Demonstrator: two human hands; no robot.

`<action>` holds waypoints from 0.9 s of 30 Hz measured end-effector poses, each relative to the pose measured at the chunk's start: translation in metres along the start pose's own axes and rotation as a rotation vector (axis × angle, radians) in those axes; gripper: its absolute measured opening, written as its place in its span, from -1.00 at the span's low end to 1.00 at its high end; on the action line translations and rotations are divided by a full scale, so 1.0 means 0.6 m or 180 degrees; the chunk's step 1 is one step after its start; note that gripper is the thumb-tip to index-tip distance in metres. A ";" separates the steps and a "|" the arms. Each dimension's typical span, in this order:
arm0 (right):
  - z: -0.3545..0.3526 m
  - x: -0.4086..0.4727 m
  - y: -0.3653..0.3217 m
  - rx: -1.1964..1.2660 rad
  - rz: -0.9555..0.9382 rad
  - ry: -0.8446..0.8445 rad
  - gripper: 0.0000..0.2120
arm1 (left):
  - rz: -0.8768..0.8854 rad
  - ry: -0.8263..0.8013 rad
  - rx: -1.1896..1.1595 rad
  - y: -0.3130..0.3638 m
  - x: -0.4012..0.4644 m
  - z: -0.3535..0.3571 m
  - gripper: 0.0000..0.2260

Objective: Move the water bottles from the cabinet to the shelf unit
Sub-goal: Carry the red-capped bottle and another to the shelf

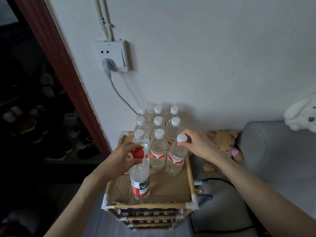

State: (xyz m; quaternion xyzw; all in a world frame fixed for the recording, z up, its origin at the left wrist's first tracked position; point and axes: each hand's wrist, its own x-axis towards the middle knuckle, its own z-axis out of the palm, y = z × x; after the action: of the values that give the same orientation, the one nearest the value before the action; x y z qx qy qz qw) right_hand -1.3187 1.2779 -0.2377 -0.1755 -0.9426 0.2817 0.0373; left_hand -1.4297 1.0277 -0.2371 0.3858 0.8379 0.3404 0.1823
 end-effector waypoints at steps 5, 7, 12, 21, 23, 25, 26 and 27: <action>0.000 -0.002 -0.006 0.0005 -0.0058 0.0012 -0.73 | -0.0241 0.0421 -0.0122 0.013 -0.002 0.000 -0.74; 0.000 -0.002 -0.007 -0.0005 -0.0084 0.0011 -0.72 | -0.0207 0.0520 -0.0002 0.018 -0.001 0.002 -0.72; 0.002 0.003 -0.011 -0.0048 -0.0136 -0.0132 -0.69 | -0.0171 0.0627 0.0247 0.022 0.001 0.008 -0.71; 0.000 0.019 -0.011 0.0180 -0.0033 -0.0210 -0.69 | 0.0454 0.0061 0.0349 0.023 0.007 0.029 -0.78; 0.003 0.012 -0.010 0.0225 -0.0083 -0.0114 -0.68 | 0.0460 -0.0337 0.0033 0.014 0.003 0.025 -0.74; 0.007 0.008 -0.008 0.0241 -0.0101 -0.0023 -0.65 | 0.0382 -0.0646 -0.0233 0.005 -0.006 0.018 -0.62; 0.009 0.007 -0.007 0.0254 -0.0094 0.0011 -0.63 | 0.0352 -0.0690 -0.0288 0.002 -0.008 0.015 -0.57; 0.011 0.006 -0.006 0.0256 -0.0089 0.0039 -0.62 | 0.0328 -0.0637 -0.0303 -0.002 -0.009 0.012 -0.55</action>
State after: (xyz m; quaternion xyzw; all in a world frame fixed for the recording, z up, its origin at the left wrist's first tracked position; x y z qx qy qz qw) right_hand -1.3244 1.2726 -0.2415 -0.1623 -0.9326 0.3177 0.0540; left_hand -1.4229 1.0262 -0.2431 0.4514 0.7774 0.3485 0.2654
